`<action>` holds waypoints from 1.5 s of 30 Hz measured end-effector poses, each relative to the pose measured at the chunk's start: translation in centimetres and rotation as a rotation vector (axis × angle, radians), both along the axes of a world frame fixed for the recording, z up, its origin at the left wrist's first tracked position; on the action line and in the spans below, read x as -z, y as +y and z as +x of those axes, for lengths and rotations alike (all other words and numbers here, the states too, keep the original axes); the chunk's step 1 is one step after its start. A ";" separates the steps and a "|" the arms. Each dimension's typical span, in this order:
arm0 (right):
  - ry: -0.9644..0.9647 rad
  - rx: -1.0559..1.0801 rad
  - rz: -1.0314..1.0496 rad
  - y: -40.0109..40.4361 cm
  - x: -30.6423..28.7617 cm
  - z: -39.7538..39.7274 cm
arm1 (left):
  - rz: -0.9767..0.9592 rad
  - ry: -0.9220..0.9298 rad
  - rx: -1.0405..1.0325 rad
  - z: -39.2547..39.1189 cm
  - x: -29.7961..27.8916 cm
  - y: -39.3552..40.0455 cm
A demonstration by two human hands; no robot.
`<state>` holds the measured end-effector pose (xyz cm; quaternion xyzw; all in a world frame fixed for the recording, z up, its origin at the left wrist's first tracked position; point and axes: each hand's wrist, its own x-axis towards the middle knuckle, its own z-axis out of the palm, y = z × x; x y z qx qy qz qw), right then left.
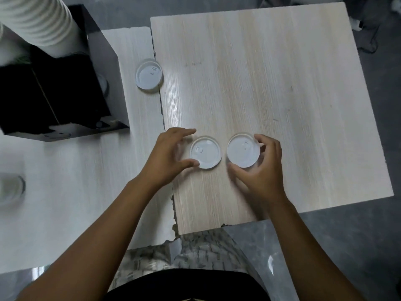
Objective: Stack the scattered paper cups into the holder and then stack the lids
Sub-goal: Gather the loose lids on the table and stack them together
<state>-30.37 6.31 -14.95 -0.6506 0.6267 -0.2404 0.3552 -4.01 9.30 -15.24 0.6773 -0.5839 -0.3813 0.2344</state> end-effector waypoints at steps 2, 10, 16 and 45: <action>-0.003 -0.106 -0.018 0.0 -0.6 1.7 | -0.003 0.022 0.006 0.4 0.1 0.4; 0.153 -0.325 0.029 0.1 1.0 6.9 | 0.130 0.130 -0.043 0.0 -0.3 0.9; 0.096 -0.276 0.085 0.1 0.7 7.1 | 0.097 0.203 -0.055 -0.5 -0.4 0.8; -0.195 -0.758 0.042 15.5 -8.2 43.8 | -0.203 0.146 -0.730 31.9 -9.7 26.1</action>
